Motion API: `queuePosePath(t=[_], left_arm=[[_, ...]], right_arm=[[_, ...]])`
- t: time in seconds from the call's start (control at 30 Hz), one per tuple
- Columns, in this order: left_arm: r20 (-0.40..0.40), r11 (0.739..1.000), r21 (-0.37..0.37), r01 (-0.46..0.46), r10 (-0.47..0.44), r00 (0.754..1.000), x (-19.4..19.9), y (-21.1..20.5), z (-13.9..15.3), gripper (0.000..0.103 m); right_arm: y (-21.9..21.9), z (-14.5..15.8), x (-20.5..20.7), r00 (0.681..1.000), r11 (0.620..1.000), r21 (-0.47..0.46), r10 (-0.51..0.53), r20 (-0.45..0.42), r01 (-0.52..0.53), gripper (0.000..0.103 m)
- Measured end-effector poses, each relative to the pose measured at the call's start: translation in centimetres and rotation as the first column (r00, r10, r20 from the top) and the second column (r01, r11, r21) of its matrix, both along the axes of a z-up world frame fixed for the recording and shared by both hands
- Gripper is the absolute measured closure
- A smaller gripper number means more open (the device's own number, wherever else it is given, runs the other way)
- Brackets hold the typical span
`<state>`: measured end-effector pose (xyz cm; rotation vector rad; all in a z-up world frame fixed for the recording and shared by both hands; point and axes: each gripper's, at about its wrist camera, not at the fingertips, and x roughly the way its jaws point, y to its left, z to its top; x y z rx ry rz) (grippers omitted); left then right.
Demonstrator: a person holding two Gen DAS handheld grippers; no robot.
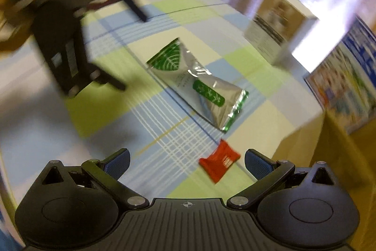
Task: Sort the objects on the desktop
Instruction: 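Grasp the silver-green tea bag with the left tool while the right tool reaches the red candy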
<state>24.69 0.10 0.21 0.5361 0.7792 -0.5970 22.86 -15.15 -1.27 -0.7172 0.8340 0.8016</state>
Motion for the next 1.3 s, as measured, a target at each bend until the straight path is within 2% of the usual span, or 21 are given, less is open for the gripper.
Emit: queuePosePath(t=[0.07,0.3,0.47,0.67,0.9,1.13,1.27,1.3], left_arm=[[-0.004,0.999,0.029,0.036,-0.036,0.999,1.5,-0.5,-0.4,0.001],[-0.028,0.986,0.092,0.140,-0.138,0.990,6.7,-1.6,-2.3,0.001],[-0.076,0.980,0.101,0.173,-0.166,0.983,9.8,-2.3,-3.9,0.001],[-0.161,0.973,0.103,0.206,-0.189,0.969,12.9,-2.9,-5.6,0.001],[-0.236,0.965,0.102,0.240,-0.211,0.948,15.4,-3.6,-6.9,0.001],[-0.321,0.950,0.133,0.283,-0.229,0.919,16.7,-4.2,-8.5,0.002],[-0.339,0.954,0.146,0.261,-0.199,0.919,17.1,-4.0,-9.1,0.010],[-0.344,0.956,0.145,0.256,-0.193,0.919,17.2,-3.9,-9.2,0.016]], right_arm=[[-0.2,-0.5,0.7,0.999,0.998,-0.029,0.052,-0.001,-0.052,0.002],[-0.8,-2.3,2.5,0.990,0.986,-0.092,0.139,-0.007,-0.139,0.002],[-0.3,-3.6,2.9,0.977,0.966,-0.147,0.212,-0.030,-0.214,0.002],[0.3,-5.0,3.6,0.952,0.922,-0.246,0.307,-0.009,-0.299,0.002],[0.3,-5.7,4.6,0.934,0.893,-0.284,0.357,-0.029,-0.350,0.002],[0.8,-6.4,5.6,0.922,0.868,-0.319,0.381,-0.062,-0.380,0.002],[1.2,-6.8,6.4,0.919,0.861,-0.328,0.385,-0.080,-0.389,0.002],[1.3,-6.9,6.6,0.919,0.859,-0.329,0.385,-0.089,-0.392,0.002]])
